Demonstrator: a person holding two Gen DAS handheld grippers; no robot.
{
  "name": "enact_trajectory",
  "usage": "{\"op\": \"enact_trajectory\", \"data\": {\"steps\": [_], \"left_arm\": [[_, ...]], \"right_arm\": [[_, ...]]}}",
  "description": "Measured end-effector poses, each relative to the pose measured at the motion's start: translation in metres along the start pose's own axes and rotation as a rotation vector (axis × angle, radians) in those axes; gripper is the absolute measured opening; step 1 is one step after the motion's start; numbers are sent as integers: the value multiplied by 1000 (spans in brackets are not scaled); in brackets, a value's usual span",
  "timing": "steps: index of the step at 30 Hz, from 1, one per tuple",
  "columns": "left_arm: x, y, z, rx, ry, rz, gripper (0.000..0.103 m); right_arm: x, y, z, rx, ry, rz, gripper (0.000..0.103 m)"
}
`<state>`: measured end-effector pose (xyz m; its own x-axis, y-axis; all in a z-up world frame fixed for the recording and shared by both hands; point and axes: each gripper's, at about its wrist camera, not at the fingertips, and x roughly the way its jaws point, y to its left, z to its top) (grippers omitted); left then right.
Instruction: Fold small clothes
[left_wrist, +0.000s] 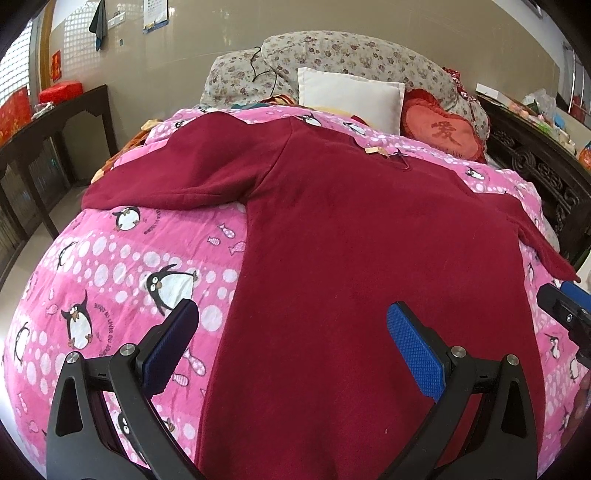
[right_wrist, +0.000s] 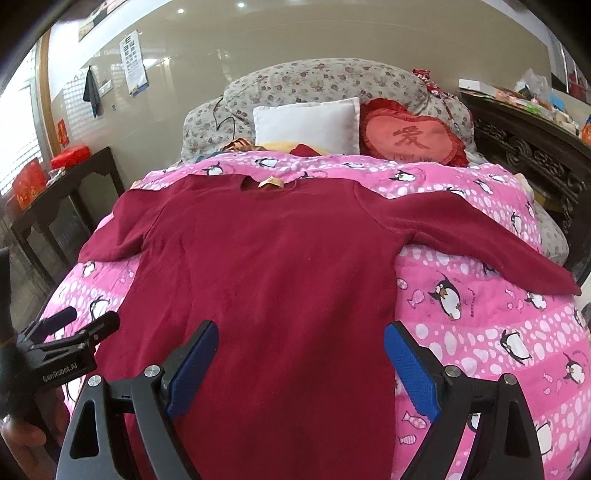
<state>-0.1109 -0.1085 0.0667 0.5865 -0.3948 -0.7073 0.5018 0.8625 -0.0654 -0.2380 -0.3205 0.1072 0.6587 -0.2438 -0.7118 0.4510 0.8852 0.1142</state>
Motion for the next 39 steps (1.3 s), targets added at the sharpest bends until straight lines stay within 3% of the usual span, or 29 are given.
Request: {"op": "enact_trajectory", "data": {"steps": [39], "left_arm": [[35, 6, 29, -28, 20, 2, 102]], "right_arm": [[52, 22, 28, 31, 43, -1, 90]]}}
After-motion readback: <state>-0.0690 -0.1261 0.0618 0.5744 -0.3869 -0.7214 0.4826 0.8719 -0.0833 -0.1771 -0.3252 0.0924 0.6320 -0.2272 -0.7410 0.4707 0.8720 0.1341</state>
